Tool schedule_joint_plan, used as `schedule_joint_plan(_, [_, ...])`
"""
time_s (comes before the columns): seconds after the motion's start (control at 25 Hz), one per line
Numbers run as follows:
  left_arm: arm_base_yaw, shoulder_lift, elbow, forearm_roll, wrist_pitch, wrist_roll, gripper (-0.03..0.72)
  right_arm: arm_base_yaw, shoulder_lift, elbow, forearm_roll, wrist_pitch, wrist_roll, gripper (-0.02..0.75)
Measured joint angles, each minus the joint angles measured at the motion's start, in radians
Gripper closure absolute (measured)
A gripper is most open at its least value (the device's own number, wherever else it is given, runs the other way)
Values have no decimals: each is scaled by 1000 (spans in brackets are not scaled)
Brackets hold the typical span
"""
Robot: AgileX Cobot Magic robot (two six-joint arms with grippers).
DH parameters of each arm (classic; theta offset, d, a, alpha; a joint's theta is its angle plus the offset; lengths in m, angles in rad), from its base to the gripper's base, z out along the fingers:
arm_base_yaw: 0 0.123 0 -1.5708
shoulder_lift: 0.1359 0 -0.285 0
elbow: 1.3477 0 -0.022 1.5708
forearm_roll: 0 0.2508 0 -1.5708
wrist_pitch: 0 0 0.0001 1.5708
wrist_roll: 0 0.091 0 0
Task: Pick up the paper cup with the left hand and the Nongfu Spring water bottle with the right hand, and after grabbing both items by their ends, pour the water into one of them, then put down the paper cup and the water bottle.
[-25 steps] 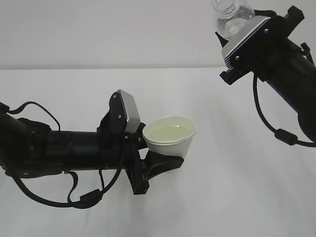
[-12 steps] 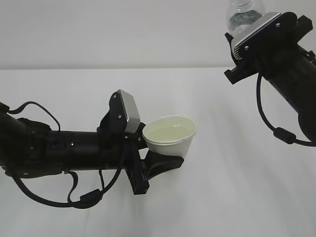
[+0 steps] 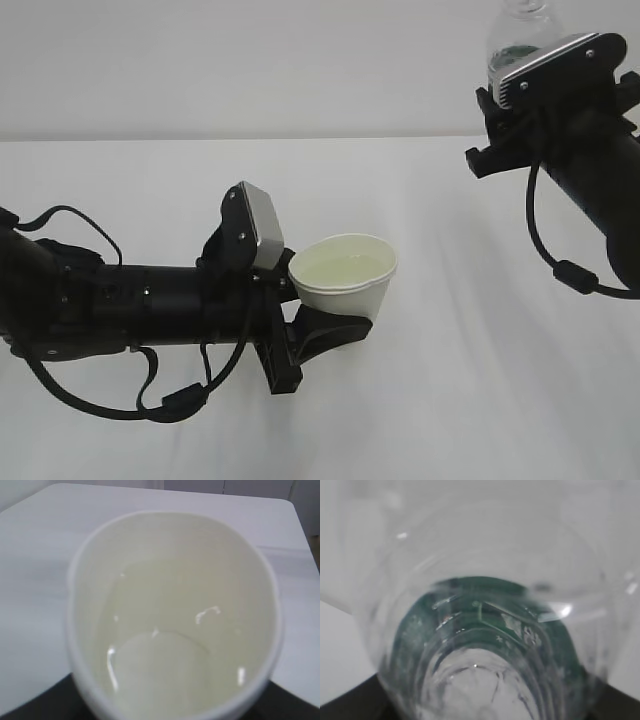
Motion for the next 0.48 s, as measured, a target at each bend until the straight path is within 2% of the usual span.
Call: schedule_joint_plan(0.48, [0, 0, 0, 0, 0, 0, 300, 0, 0, 0, 55, 89, 144, 286])
